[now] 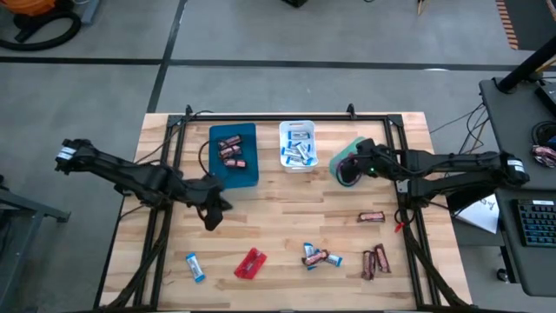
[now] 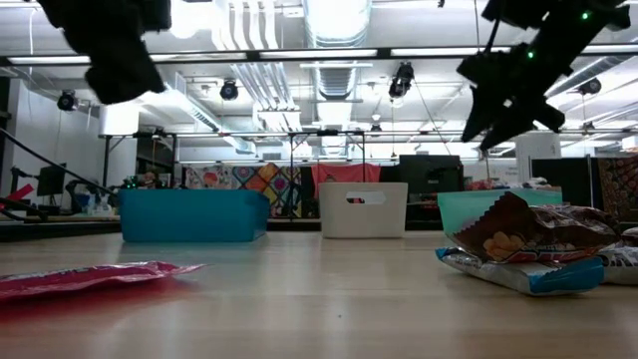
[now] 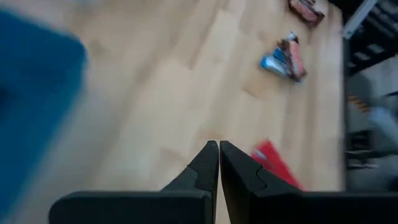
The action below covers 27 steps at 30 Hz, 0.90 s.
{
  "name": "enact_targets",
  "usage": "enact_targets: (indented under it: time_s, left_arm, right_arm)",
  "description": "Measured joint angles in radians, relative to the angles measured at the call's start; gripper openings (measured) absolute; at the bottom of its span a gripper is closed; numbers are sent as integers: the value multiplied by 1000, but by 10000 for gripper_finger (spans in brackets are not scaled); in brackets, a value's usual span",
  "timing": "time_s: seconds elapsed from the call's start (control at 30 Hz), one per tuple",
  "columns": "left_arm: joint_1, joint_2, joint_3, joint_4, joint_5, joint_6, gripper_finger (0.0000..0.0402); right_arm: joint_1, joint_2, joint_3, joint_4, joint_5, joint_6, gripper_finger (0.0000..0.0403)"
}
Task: Sort candy
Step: Put the white chocolate into the white bin
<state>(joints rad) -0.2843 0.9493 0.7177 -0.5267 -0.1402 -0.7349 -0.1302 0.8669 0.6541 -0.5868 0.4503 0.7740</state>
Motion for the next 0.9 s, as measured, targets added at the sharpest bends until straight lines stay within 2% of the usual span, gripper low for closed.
enact_targets:
  time_s: [0.13, 0.23, 0.67, 0.8, 0.9]
  left_arm:
    - [-29, 53, 0, -24, 169, -259, 0]
    - [-85, 107, 0, -29, 240, -422, 0]
    - [-431, 317, 0, -31, 234, -1174, 0]
    - [-522, 367, 15, -70, 233, -1346, 0]
    - [-544, 385, 23, -140, 246, -1388, 0]
  right_arm:
    - [31, 0, 25, 1, -8, -29, 203]
    - [54, 0, 30, 1, -8, -43, 203]
    - [96, 12, 29, -3, -11, -131, 203]
    - [96, 12, 29, -4, -15, -151, 203]
    - [96, 13, 28, -4, -16, -165, 203]
